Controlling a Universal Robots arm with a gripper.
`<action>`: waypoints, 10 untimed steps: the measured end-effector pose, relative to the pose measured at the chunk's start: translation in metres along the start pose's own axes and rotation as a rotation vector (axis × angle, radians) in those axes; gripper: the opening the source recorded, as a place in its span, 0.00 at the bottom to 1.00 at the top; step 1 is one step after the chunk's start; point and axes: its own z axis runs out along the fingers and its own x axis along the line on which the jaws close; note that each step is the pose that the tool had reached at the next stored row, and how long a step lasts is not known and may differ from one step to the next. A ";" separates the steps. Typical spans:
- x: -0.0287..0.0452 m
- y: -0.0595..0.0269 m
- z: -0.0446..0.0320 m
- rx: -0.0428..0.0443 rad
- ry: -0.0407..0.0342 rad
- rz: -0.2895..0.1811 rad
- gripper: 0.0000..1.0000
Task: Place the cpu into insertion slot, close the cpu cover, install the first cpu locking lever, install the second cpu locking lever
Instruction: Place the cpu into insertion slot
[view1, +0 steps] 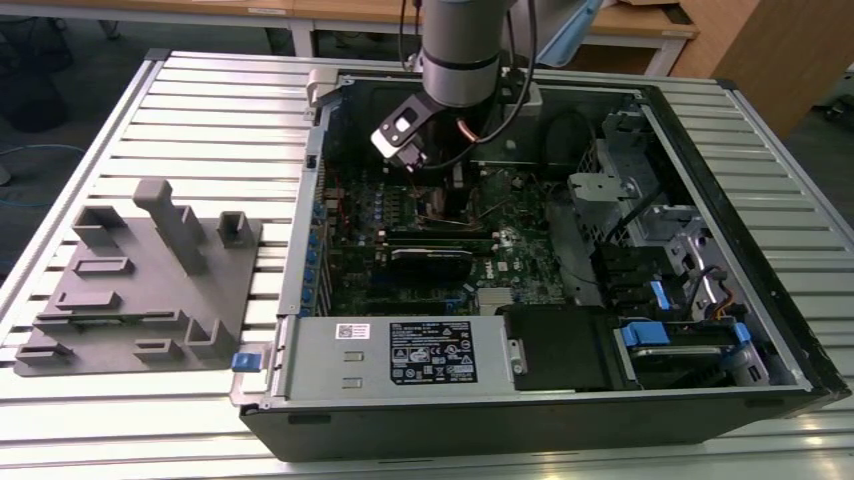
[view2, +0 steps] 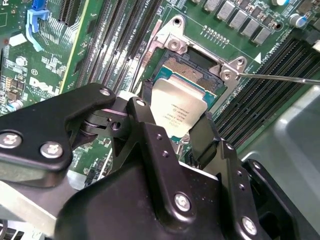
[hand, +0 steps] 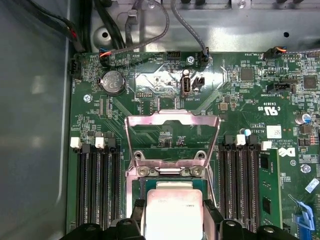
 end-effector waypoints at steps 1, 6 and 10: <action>0.0000 -0.0001 0.0005 -0.0023 0.0000 0.000 0.54; 0.0004 -0.0021 0.0029 -0.0129 0.0004 -0.002 0.54; 0.0013 -0.0038 0.0038 -0.0163 0.0005 -0.003 0.54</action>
